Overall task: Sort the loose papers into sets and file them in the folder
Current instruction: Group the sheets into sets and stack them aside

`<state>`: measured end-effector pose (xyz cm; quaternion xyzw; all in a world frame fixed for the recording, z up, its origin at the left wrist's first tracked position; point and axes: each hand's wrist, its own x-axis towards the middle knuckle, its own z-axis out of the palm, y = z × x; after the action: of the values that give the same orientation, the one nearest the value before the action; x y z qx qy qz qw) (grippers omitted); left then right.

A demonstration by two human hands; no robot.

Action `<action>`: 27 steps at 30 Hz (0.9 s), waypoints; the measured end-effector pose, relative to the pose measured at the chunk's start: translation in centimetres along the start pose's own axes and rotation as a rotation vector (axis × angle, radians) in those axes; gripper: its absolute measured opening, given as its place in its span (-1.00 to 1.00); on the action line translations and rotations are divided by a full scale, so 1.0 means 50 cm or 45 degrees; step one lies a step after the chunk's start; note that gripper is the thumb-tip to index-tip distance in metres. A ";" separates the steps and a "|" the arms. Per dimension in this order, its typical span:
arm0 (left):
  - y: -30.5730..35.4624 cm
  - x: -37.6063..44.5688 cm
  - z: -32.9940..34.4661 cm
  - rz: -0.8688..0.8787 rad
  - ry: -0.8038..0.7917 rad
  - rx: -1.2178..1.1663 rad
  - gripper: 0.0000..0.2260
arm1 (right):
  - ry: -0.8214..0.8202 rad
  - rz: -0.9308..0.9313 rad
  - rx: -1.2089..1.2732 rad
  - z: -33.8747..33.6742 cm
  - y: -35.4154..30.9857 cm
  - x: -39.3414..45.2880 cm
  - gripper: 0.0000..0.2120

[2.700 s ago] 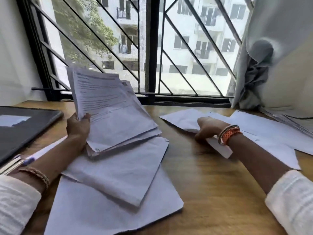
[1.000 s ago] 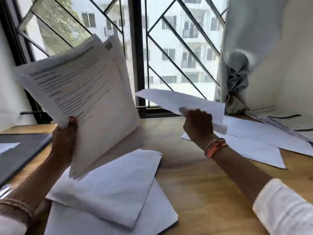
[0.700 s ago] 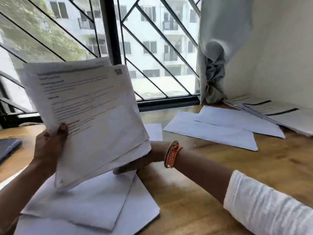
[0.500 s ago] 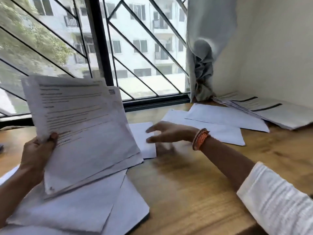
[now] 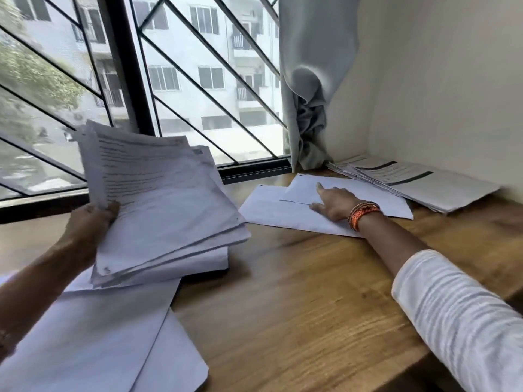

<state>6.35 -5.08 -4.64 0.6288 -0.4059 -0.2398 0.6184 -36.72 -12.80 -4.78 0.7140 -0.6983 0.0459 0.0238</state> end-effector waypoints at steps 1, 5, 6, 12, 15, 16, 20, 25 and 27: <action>-0.015 -0.003 0.007 -0.003 -0.014 -0.004 -0.86 | -0.035 -0.014 -0.020 0.002 0.005 0.006 -0.15; -0.054 -0.031 0.016 0.009 -0.090 0.110 -0.86 | -0.139 -0.061 -0.135 -0.005 0.007 0.019 -0.07; -0.054 -0.031 0.014 0.005 -0.078 0.090 -0.85 | -0.151 -0.073 -0.163 -0.006 0.004 0.025 -0.13; -0.061 -0.029 0.015 0.067 -0.124 0.076 -0.89 | -0.023 -0.092 -0.232 0.000 -0.003 0.039 -0.47; -0.067 -0.021 0.016 0.098 -0.128 0.073 -0.93 | 0.119 -0.118 -0.342 0.003 -0.018 0.027 -0.68; -0.066 -0.022 0.018 0.104 -0.128 0.082 -0.93 | 0.175 -0.130 -0.404 0.002 -0.024 0.025 -0.72; -0.070 -0.016 0.022 0.154 -0.118 0.094 -0.92 | 0.235 -0.115 -0.536 0.004 -0.046 0.025 -0.69; -0.065 -0.023 0.026 0.210 -0.121 0.088 -0.92 | 0.299 -0.154 -0.161 -0.029 -0.049 -0.004 -0.81; -0.062 -0.022 0.023 0.200 -0.124 0.090 -0.91 | 0.320 -0.217 0.439 -0.081 -0.071 -0.028 -0.88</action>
<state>5.47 -5.16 -8.01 0.6042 -0.4916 -0.2063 0.5922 -33.32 -10.92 -0.78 0.7526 -0.6088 0.2508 -0.0080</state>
